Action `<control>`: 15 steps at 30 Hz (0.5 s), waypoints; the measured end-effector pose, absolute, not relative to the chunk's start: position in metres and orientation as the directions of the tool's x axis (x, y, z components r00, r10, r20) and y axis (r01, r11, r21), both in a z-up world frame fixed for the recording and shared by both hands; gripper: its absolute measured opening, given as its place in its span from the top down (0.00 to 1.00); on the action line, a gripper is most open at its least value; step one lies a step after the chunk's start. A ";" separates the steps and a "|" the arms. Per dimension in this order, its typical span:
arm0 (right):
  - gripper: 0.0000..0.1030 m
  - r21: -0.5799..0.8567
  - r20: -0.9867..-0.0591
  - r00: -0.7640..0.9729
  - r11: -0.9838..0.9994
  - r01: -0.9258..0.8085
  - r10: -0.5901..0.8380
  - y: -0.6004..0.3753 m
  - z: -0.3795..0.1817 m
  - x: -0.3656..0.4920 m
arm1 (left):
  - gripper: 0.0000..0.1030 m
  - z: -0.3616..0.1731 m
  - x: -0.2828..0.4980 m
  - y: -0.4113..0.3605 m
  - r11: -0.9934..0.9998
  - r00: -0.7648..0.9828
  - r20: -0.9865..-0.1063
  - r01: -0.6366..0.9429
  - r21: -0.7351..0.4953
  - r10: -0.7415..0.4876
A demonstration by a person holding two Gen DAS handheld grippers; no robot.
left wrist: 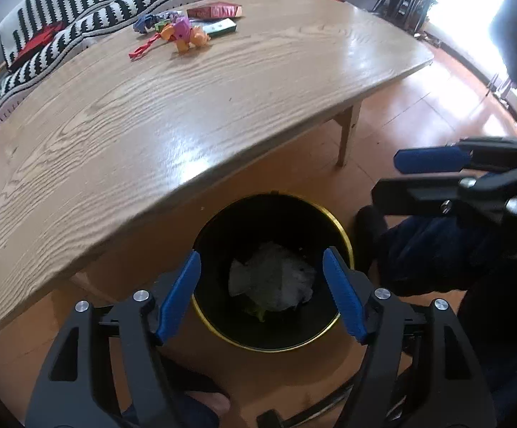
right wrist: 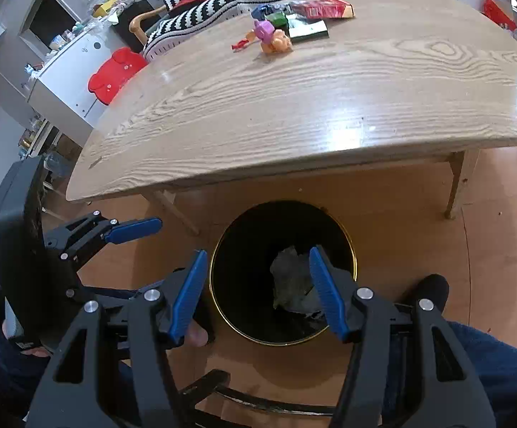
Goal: Collect trash
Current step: 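Move both open tools back over the table toward the remaining trash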
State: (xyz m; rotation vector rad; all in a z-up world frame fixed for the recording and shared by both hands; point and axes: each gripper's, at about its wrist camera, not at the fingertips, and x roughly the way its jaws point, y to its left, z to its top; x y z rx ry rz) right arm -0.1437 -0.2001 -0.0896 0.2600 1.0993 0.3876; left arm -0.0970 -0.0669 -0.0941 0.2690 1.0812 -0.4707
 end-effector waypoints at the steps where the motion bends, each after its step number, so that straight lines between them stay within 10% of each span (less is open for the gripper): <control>1: 0.44 0.394 -0.807 0.405 0.902 -0.175 0.431 -0.201 -0.087 -0.143 | 0.32 -0.090 -0.095 -0.067 0.871 0.389 -0.888 0.491 -0.025 -0.245; 15: 0.29 0.356 -0.724 0.585 0.925 -0.136 0.365 -0.231 -0.007 -0.066 | 0.17 -0.025 -0.008 -0.038 0.922 0.575 -0.790 0.386 0.032 -0.213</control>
